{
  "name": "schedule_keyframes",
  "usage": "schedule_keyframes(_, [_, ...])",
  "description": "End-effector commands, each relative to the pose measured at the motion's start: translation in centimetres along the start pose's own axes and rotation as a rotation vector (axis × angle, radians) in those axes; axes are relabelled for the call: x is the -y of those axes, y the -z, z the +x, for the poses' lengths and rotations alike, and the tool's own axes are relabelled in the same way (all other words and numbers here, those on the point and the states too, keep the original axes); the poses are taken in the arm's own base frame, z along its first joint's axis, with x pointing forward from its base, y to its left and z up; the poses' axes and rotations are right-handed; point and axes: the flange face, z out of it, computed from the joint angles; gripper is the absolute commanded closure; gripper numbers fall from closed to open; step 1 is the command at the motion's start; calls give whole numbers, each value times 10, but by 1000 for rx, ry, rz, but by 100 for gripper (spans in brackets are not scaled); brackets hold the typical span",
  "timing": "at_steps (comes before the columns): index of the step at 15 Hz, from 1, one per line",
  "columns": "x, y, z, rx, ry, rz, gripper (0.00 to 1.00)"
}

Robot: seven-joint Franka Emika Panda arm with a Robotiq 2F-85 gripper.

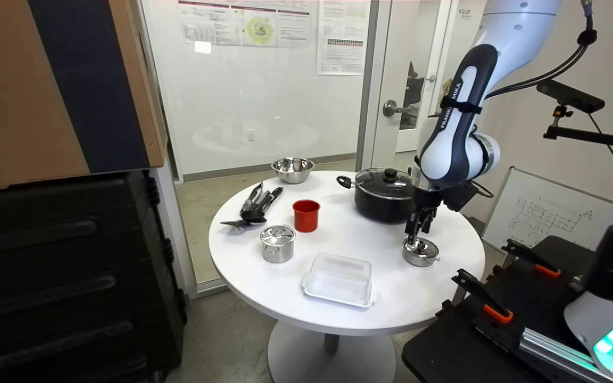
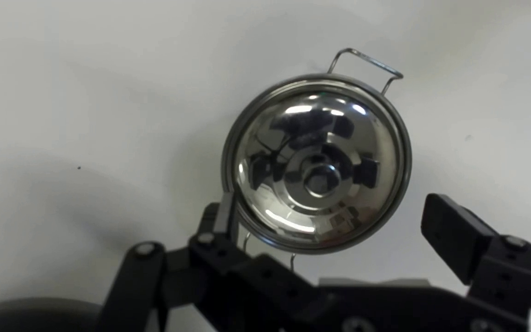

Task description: Pick up the plastic lunch box and put it on the white lid. Pick up the lid from the table and put it on the silver pot. Pick up the lid from the other silver pot and put it on the table.

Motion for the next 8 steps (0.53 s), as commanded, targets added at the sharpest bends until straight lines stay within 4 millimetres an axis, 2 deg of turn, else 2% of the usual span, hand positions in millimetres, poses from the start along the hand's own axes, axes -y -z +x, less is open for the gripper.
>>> schedule_keyframes(1, [1,-7,1,14,-23,-15,0])
schedule_keyframes(3, [1,-9,1,21,-32,-16,2])
schedule_keyframes(4, [0,-10,1,23,-37,-16,6])
schedule_keyframes(8, [-4,-12,2,26,-57,-14,9])
